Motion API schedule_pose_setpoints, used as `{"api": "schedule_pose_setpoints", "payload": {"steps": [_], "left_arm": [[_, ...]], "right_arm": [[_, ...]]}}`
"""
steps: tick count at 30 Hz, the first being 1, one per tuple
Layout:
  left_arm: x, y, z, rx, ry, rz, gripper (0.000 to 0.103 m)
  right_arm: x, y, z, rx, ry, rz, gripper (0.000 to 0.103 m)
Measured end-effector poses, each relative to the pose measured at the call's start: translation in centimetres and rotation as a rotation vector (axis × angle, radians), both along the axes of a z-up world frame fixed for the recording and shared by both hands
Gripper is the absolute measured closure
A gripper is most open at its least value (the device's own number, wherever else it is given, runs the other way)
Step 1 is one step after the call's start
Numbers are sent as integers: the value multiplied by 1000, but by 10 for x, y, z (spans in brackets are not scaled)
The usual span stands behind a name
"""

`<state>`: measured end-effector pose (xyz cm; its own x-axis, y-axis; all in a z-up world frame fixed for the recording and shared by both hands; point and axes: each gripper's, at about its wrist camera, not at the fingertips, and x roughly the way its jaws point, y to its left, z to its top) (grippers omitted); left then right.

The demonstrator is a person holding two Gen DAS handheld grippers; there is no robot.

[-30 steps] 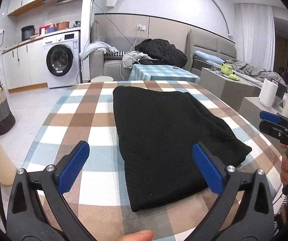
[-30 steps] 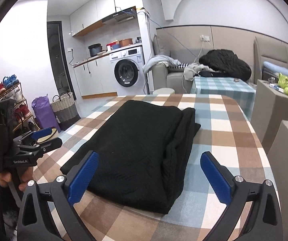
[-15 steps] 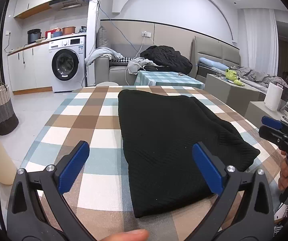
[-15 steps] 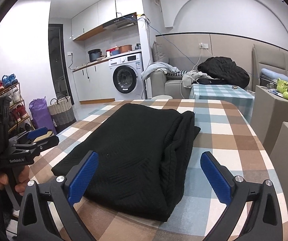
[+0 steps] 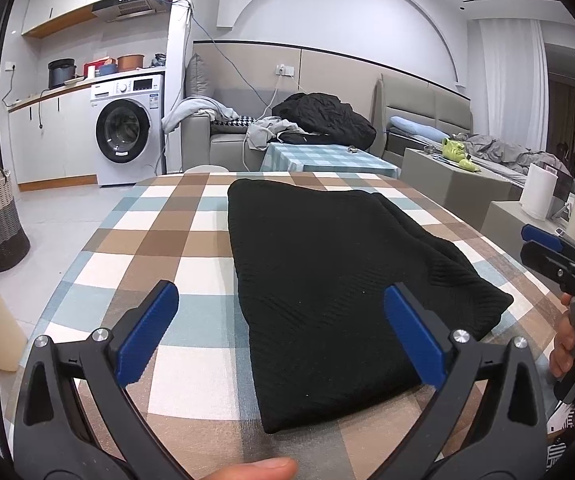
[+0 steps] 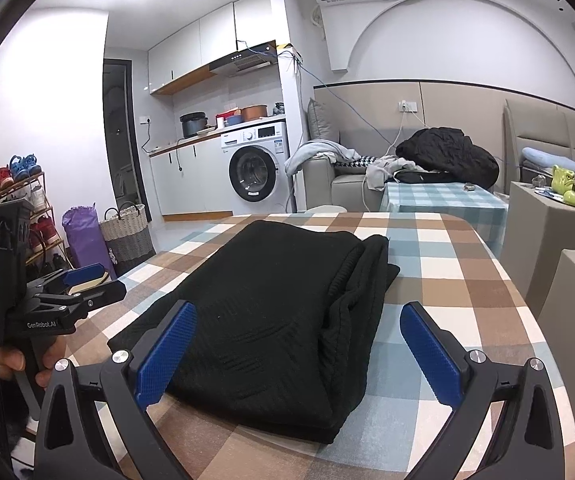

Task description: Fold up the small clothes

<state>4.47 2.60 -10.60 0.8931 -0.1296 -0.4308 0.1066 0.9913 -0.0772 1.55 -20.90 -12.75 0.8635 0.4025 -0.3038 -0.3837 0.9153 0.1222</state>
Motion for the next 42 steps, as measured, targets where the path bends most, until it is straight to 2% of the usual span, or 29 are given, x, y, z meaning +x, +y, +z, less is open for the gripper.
{"api": "schedule_pose_setpoints", "payload": {"steps": [7,42], "left_arm": [[-1,-4,2,21,-7,5,1],[5,-1,-1,1,14,-2,1]], "right_arm": [[-2,4,0,-17,-17,11,0],[2,6,-3,-18,-7,22,0]]}}
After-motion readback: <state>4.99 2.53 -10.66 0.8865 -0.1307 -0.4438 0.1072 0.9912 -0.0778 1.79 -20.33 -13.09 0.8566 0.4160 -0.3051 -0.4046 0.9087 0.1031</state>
